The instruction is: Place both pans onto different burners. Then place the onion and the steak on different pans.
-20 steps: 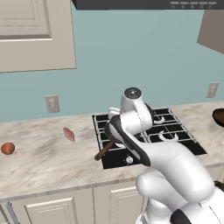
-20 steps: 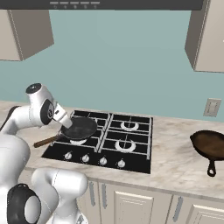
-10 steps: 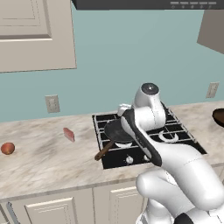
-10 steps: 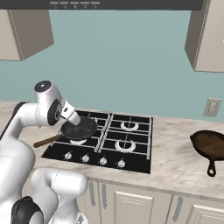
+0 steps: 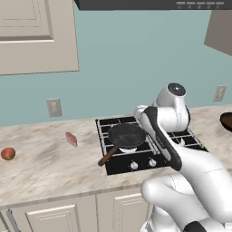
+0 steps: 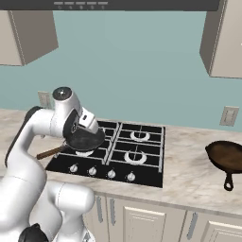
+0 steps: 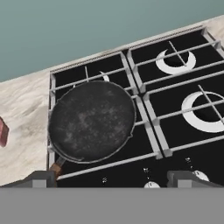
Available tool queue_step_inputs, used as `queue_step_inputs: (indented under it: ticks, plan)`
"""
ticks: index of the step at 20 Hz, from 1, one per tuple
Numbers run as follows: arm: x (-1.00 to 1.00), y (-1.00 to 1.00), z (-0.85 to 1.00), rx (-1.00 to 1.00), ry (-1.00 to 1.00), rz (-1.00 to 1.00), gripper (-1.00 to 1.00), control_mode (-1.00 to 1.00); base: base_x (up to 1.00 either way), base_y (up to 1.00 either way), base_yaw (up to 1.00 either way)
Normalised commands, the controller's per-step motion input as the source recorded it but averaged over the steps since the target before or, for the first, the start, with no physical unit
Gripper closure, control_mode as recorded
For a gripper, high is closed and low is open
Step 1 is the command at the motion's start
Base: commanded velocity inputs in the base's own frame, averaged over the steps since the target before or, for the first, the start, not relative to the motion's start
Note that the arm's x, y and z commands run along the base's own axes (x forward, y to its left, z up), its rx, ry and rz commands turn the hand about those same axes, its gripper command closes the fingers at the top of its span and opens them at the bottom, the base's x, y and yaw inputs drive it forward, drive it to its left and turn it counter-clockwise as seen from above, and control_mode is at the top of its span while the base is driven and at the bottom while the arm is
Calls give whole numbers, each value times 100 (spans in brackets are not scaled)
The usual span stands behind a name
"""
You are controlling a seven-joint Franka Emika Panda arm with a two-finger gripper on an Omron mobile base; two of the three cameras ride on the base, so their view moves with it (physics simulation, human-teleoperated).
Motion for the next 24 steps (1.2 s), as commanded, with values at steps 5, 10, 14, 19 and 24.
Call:
queue_step_inputs:
  ticks: [5, 10, 14, 19, 24]
  plan:
    - [-23, -40, 9, 0, -1, 8, -100, -100, 0, 0, 0]
    - [-16, -43, 4, 0, 0, 7, -100, -100, 0, 0, 0]
    - [-12, -41, 6, 0, 0, 7, -100, -100, 0, 0, 0]
    - [-8, -41, 4, 0, 0, 6, -100, -100, 0, 0, 0]
    - [-4, -43, 1, 0, -1, 8, -100, -100, 0, 0, 0]
